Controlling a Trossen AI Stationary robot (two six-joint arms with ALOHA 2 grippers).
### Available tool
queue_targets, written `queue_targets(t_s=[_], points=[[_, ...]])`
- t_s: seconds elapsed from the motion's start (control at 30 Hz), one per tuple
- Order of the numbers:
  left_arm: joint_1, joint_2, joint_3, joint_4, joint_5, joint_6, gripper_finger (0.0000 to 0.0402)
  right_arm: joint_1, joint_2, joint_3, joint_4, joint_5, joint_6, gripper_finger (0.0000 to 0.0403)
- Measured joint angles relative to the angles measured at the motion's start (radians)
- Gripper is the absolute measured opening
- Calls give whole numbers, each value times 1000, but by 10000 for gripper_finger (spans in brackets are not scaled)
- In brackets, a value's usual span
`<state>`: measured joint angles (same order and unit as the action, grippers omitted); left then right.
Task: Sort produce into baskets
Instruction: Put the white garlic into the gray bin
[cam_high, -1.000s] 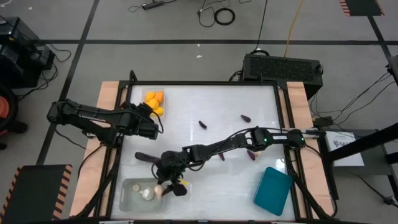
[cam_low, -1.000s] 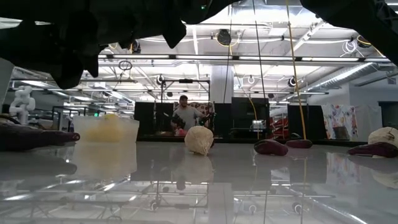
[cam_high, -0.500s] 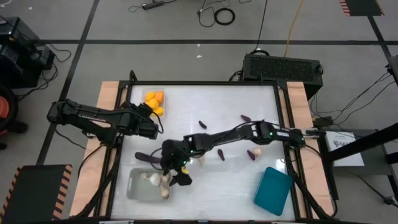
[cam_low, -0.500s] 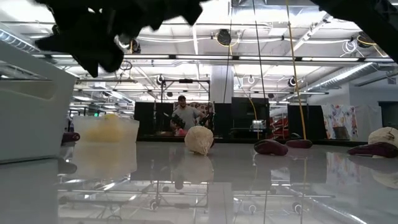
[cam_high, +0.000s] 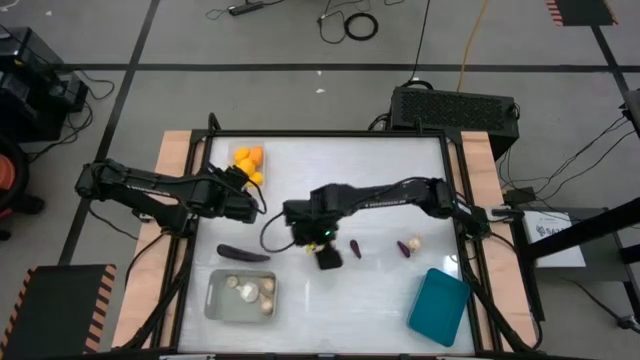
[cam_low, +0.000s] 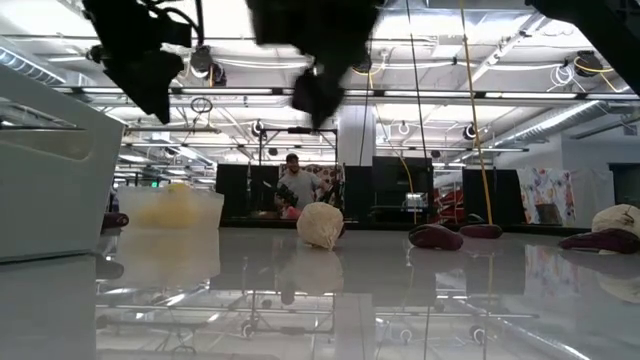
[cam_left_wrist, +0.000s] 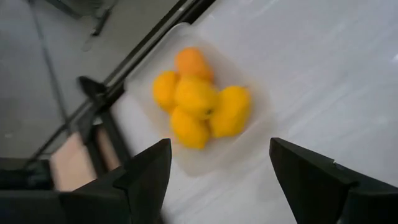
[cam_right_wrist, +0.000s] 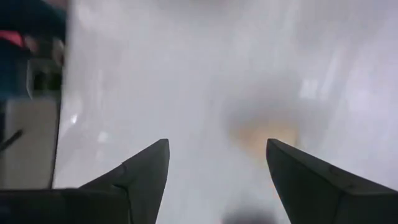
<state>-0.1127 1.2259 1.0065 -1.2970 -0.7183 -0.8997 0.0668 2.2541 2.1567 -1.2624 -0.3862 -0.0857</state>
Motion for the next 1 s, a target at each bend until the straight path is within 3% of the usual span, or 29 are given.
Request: queue_targets(t_s=[0.13,0.2,0.43,0.57,0.7,0.8,1.0], points=[[-1,0,0,146,17,82,279,-37,-3,-17,-283,4,-19,260],[-1,0,0,224,29,139,279,-52,-7,-58,-312,27,-30,260],[0,35,0,413,90,207,279,-101,-188,-456,-185,26,-12,258],[0,112,-1,537,154,246,279,-120,-387,-760,-16,23,84,246],[2,228,0,733,224,401,279,-126,-610,-1011,175,67,238,230],[12,312,0,872,271,491,279,-122,-756,-1139,217,129,361,221],[68,408,0,1044,426,487,279,-117,-966,-1322,251,157,557,215]])
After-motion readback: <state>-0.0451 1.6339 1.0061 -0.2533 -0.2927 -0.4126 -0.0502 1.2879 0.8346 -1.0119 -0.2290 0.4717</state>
